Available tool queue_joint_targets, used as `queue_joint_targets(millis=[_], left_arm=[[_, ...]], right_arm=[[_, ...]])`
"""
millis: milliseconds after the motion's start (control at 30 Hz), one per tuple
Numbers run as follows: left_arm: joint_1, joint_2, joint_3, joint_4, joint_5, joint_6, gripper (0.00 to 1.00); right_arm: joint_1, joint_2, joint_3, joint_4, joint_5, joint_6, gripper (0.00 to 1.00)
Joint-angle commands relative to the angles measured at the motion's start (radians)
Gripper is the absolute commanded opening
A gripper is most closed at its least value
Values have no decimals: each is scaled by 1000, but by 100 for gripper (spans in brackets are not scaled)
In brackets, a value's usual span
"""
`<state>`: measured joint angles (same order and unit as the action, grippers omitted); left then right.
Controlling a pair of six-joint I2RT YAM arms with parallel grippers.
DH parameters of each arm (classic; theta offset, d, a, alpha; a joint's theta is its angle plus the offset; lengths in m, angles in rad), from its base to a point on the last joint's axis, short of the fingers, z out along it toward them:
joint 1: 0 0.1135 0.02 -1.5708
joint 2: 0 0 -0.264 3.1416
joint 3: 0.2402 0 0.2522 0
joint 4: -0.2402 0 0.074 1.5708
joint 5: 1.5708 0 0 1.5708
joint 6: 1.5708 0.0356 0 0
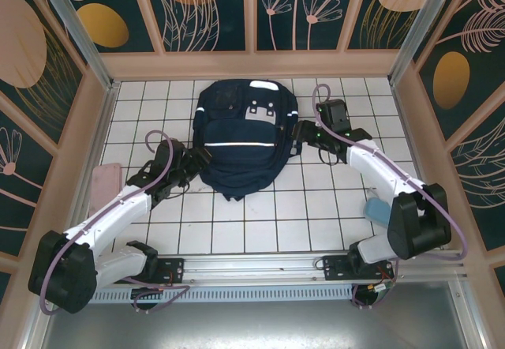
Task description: Pack the student bag
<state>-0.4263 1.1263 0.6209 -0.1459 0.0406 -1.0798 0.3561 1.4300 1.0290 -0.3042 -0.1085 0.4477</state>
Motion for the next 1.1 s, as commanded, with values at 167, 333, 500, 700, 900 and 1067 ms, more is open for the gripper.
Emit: queue_joint_targets(millis=[167, 333, 500, 700, 900, 1067], left_arm=[[3, -20, 46, -41, -35, 73, 79], [4, -24, 52, -41, -32, 93, 81], [4, -23, 56, -38, -27, 98, 82], [3, -17, 59, -23, -8, 117, 84], [3, -19, 68, 16, 33, 171, 87], [1, -14, 87, 43, 75, 190, 88]], right_arm=[[145, 72, -52, 37, -31, 282, 55], [195, 108, -138, 140, -75, 439, 47], [215, 136, -180, 199, -114, 485, 32], [215, 129, -201, 182, -88, 460, 3], [219, 19, -323, 108, -107, 401, 0], [224, -81, -423, 94, -148, 358, 9]])
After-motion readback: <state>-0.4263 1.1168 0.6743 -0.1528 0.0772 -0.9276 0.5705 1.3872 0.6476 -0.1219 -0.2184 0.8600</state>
